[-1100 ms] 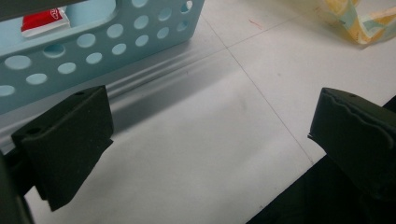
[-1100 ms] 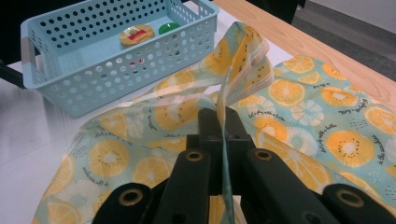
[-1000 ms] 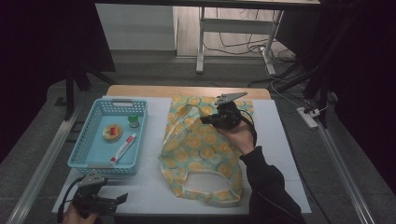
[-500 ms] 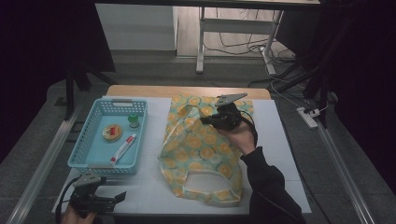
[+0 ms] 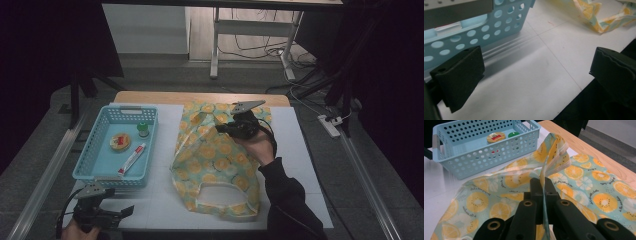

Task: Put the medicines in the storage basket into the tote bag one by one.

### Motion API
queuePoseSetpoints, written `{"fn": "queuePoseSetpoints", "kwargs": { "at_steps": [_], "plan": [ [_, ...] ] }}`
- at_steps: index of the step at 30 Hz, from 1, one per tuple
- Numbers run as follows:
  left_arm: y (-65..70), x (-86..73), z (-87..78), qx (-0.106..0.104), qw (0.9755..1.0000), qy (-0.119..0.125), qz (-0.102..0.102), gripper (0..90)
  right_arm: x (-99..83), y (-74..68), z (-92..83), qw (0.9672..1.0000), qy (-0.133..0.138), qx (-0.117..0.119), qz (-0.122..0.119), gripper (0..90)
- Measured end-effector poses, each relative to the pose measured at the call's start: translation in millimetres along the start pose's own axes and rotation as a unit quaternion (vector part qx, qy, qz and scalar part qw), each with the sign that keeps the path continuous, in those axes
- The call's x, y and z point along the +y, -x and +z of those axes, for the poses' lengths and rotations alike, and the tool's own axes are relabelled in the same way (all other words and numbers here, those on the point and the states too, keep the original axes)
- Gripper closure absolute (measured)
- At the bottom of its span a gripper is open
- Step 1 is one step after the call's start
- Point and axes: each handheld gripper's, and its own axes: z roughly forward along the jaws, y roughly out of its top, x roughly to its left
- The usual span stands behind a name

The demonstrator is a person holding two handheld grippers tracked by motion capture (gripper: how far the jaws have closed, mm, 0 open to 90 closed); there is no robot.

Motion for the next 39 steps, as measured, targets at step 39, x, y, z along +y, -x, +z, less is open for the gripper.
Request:
{"fn": "queuePoseSetpoints", "kwargs": {
  "at_steps": [39],
  "plan": [
    [0.8,34.0,-16.7,0.036,0.9974,0.045,0.044,0.0,-3.0,3.6,-0.2,0.9996,-0.012,0.01,0.025,90.0]
  ]
}}
